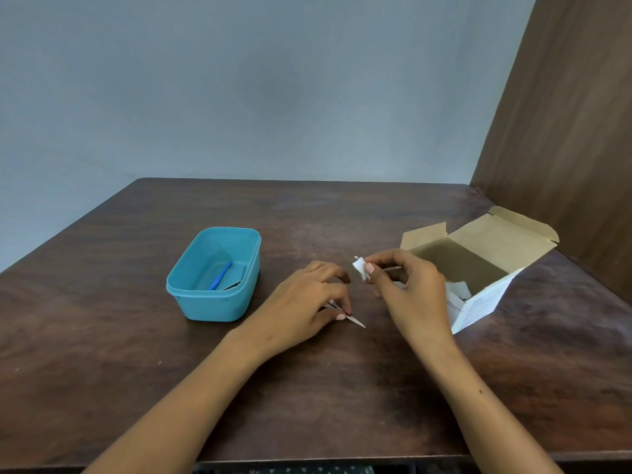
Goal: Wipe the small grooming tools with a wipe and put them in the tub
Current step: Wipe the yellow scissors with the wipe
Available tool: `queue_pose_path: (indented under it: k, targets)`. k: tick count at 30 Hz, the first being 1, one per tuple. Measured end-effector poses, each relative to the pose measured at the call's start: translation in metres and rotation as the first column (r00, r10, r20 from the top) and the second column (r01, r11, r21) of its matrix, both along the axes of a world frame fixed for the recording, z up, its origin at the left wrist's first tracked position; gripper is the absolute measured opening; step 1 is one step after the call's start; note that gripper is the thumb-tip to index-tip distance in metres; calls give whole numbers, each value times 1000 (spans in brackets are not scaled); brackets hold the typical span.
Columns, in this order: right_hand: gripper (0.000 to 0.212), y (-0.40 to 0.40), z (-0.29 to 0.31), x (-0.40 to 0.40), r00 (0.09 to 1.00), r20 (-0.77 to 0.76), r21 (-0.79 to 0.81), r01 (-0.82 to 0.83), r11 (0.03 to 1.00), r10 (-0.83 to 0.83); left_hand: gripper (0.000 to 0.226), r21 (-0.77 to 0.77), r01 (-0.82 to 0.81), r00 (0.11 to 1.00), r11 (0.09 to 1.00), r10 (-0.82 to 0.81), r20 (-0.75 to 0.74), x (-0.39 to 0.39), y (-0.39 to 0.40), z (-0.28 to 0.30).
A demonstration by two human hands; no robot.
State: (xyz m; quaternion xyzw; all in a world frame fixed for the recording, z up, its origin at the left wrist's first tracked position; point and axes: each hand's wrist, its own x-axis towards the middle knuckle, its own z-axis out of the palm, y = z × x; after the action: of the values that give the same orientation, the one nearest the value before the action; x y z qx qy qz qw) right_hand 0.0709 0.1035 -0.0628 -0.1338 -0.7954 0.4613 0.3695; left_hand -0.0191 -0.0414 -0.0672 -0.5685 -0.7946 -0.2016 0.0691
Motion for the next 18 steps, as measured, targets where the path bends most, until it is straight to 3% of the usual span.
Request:
queue_pose_path:
  k: [5, 8, 10, 12, 14, 16, 18]
  targets:
    - [23, -2, 2, 2, 1000, -27, -14, -3, 1000, 3, 11, 1, -61, 996, 998, 61, -60, 4, 2, 0]
    - [13, -4, 4, 3, 995, -100, -41, -3, 999, -1, 7, 114, -99, 994, 988, 104, -39, 6, 2, 0]
    - [9, -5, 5, 4, 987, -160, -53, -1, 999, -7, 5, 242, -141, 990, 960, 138, 31, 6, 2, 0]
    - [8, -5, 4, 4, 984, -176, -50, -25, 998, 16, 4, 373, -210, 962, 904, 123, 244, 5, 4, 1]
    - [8, -6, 3, 3, 987, -146, -111, -89, 990, 72, 10, 379, -321, 798, 868, 32, 602, 5, 5, 6]
    - [7, -6, 5, 3, 982, -116, -279, -178, 944, 150, 16, 267, -353, 455, 897, -85, 886, 7, 3, 12]
    - [8, -7, 5, 4, 968, -103, -423, -252, 870, 231, 18, 225, -350, 177, 909, -172, 969, 10, 2, 16]
